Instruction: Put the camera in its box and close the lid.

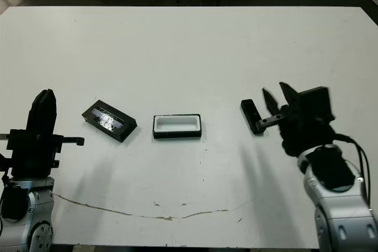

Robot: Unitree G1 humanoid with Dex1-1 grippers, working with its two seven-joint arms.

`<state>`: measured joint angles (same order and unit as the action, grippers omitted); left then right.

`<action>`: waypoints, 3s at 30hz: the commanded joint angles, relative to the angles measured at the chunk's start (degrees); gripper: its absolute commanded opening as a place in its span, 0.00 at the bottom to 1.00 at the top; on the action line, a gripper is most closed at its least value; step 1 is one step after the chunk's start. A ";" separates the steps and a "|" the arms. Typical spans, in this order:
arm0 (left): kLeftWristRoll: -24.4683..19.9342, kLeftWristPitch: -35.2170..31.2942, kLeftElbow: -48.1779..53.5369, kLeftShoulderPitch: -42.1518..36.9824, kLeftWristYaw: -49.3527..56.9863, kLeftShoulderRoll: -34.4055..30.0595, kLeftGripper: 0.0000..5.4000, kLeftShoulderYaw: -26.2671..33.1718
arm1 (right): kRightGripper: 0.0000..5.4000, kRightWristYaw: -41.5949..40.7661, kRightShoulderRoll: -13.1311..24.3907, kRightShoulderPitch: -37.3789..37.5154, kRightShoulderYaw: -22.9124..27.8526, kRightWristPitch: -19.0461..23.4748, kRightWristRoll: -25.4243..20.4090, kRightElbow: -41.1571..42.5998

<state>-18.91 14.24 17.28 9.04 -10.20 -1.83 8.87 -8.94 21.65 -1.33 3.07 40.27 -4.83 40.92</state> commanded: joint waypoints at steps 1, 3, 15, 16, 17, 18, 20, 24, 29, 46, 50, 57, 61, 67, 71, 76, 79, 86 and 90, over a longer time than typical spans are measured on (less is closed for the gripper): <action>-0.52 -1.16 -0.09 0.90 -0.04 -0.15 0.00 0.16 | 0.43 -0.72 0.76 1.45 -0.89 -0.16 1.23 -1.12; -0.29 -1.27 -0.05 0.94 0.07 -0.33 0.00 0.15 | 0.52 -1.55 0.82 1.57 -1.00 -1.68 1.30 -2.65; -1.73 -1.74 -0.14 0.93 -0.38 -0.25 0.00 0.24 | 1.00 -4.88 3.55 -2.36 -2.53 0.13 3.54 -8.29; -1.38 -1.49 -0.25 0.93 -0.26 -0.26 0.00 0.24 | 1.00 -4.81 3.45 -2.73 -2.68 0.53 3.74 -8.90; -1.32 -1.50 -0.27 0.93 -0.21 -0.27 0.00 0.23 | 1.00 -4.86 3.30 -3.13 -2.79 0.76 3.82 -9.70; -1.32 -1.75 -0.12 0.99 -0.05 -0.25 0.00 0.21 | 1.00 -4.94 3.07 -3.52 -2.81 1.09 3.74 -10.45; -1.58 -2.23 0.26 1.10 0.13 -0.20 0.00 0.18 | 1.00 -5.22 2.99 -4.23 -2.99 1.92 3.70 -11.75; -1.92 -2.24 0.25 1.10 -0.19 -0.23 0.00 0.34 | 0.98 -5.98 2.93 -5.83 -2.98 5.75 2.96 -12.73; -1.56 -1.93 -0.01 1.09 -0.01 -0.16 0.00 0.41 | 0.80 -6.71 1.92 -8.16 -2.04 13.23 0.37 -12.85; -2.11 -3.00 0.72 1.34 -0.06 -0.14 0.00 0.16 | 0.59 -6.92 -1.63 -6.99 0.60 13.95 -5.20 -15.35; -2.07 -2.78 0.35 1.32 -0.37 -0.30 0.00 0.35 | 0.68 -7.19 -0.83 -7.14 -0.19 13.33 -4.63 -15.74; -1.92 -2.91 0.67 1.45 -0.05 -0.03 0.00 0.15 | 0.50 -7.63 -1.13 -6.79 0.13 12.33 -5.07 -16.43; -2.81 -2.77 0.24 1.26 -0.46 0.05 0.00 0.26 | 0.36 -7.95 -0.63 -6.47 -0.74 11.61 -4.49 -17.20; -2.49 -2.89 0.49 1.31 -0.25 0.04 0.00 0.22 | 0.55 -8.89 1.54 -5.85 -3.38 10.54 -3.04 -17.50; -1.71 -2.80 0.55 1.48 0.01 0.02 0.00 0.21 | 0.71 -9.47 2.44 -5.34 -4.31 10.33 -2.65 -17.29; -1.21 -2.76 0.45 1.44 0.17 0.01 0.00 0.31 | 0.85 -7.89 1.87 -5.34 -5.01 12.89 -2.09 -17.34; -0.97 -2.72 0.54 1.46 0.36 0.17 0.00 0.25 | 0.89 -7.78 2.34 -5.24 -5.85 13.12 -1.56 -17.27; -3.03 -2.66 -0.07 1.12 -1.24 -0.16 0.00 0.43 | 0.68 -6.58 1.68 -4.33 -6.56 12.82 -0.87 -17.41; -1.69 -3.44 0.86 1.56 0.21 0.24 0.00 0.33 | 0.51 -5.19 -0.07 -3.62 -6.05 10.53 -0.65 -21.54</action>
<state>-21.05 11.71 18.29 9.41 -10.56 -1.79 9.05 -14.74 22.19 -7.04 -2.95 50.61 -6.08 22.67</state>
